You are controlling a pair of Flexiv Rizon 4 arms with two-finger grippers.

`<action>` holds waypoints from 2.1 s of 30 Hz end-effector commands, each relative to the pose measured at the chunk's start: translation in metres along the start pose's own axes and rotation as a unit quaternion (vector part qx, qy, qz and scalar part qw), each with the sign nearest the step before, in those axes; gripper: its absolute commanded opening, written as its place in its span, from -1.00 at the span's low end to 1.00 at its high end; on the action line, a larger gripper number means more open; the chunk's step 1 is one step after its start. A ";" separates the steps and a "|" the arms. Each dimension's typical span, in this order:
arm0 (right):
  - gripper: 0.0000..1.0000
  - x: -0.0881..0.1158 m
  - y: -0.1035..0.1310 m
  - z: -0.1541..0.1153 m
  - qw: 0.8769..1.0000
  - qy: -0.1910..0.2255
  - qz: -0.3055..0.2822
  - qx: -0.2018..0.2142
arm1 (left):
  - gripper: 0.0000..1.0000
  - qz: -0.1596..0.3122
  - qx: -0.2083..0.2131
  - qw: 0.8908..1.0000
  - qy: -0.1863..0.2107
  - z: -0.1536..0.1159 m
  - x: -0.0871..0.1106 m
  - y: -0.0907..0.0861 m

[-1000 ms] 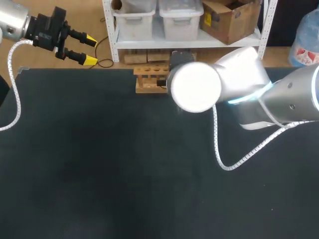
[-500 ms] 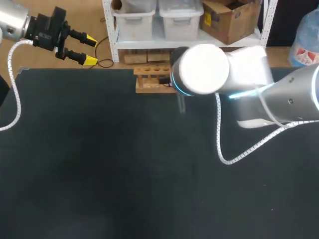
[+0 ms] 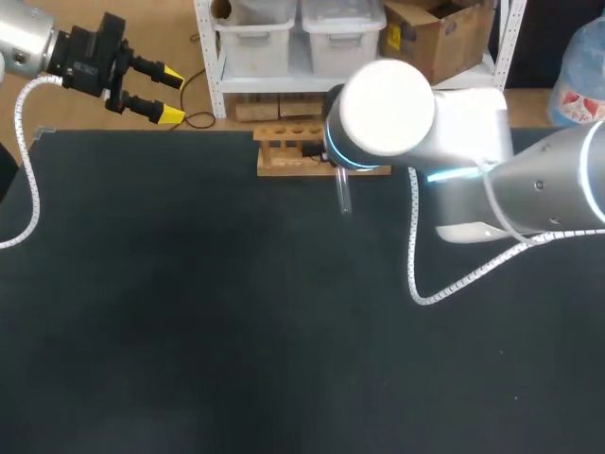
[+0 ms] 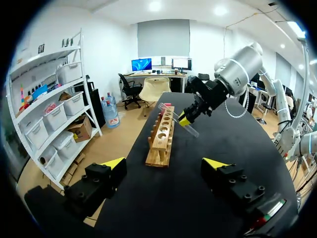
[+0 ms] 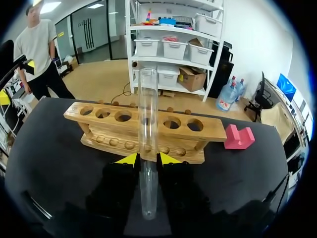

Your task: Grasp the test tube, adjust it, and insert it.

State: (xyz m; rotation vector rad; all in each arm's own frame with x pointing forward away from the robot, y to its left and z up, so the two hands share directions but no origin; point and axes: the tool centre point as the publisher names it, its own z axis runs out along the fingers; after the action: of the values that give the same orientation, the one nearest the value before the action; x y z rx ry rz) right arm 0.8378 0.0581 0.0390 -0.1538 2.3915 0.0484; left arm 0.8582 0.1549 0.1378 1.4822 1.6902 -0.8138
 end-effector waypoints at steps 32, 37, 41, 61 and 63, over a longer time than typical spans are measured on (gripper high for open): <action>-1.00 -0.051 -0.036 -0.077 0.971 -0.226 0.080 0.003 | 1.00 0.001 -0.004 1.000 -0.001 0.000 0.000 -0.003; -1.00 -0.062 -0.039 -0.086 0.962 -0.259 0.081 -0.006 | 1.00 0.001 -0.004 1.000 -0.001 0.000 0.000 -0.003; -1.00 -0.071 -0.041 -0.092 0.956 -0.283 0.080 -0.013 | 1.00 0.001 -0.004 1.000 -0.001 0.000 0.000 -0.003; -1.00 -0.123 -0.041 -0.104 0.900 -0.427 0.070 -0.044 | 1.00 0.001 -0.004 1.000 -0.001 0.000 0.000 -0.003; -1.00 -0.126 -0.040 -0.103 0.895 -0.438 0.069 -0.049 | 1.00 0.001 -0.004 1.000 -0.001 0.000 0.000 -0.003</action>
State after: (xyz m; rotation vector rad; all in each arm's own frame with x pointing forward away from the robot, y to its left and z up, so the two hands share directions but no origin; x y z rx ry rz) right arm 0.8598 0.0245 0.2064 0.0564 1.6187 0.1829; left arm 0.8582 0.1548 0.1378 1.4821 1.6902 -0.8137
